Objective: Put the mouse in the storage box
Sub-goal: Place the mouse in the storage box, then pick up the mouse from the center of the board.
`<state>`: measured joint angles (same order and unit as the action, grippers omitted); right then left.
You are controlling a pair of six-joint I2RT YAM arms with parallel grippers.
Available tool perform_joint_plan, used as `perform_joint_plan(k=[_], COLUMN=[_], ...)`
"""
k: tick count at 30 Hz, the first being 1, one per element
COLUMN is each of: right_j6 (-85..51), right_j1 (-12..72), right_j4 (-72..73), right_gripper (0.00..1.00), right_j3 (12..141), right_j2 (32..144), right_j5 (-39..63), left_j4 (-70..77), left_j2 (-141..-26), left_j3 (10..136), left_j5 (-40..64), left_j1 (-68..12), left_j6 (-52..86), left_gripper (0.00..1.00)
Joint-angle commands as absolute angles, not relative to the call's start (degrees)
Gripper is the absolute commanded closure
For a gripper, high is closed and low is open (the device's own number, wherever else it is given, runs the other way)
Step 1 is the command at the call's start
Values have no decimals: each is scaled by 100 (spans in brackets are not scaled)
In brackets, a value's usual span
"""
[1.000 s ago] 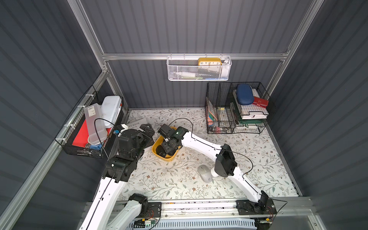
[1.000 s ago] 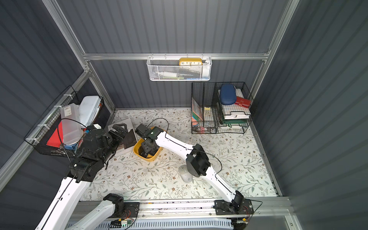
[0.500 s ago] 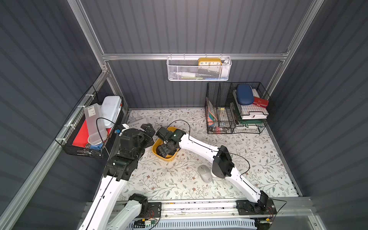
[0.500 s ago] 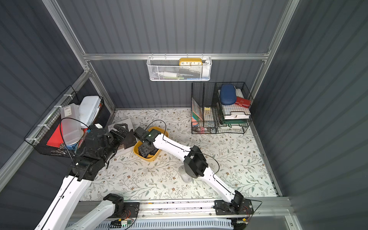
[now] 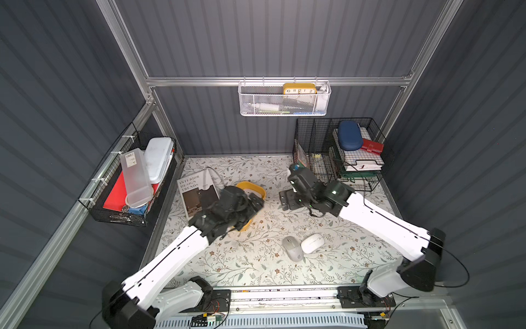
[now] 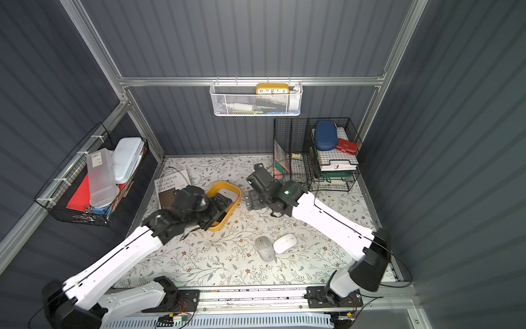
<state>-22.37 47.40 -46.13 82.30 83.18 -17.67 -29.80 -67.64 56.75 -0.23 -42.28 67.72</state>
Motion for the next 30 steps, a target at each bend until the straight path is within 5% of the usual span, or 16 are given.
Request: perform_joint_plan(k=[1,12,30], right_j6=[-2523,-2979,-3048], right_j1=[4644,4545,4535], right_j4=[-4887,-5020,-4865], right_gripper=[6,6,6], right_j3=[7455,6191,5612], right_j2=[7856,6485,6013], right_j5=[-2277,-2503,-2865], left_j4=[-2950,-3440,-4180], left_j2=[-7556,-10164,-11273], left_j3=[6001,7123,7770], left_j5=[539,693,466], left_j1=[-5025,-5981,-6117], left_j6=[7170,6607,6294], left_gripper=[1,2,9])
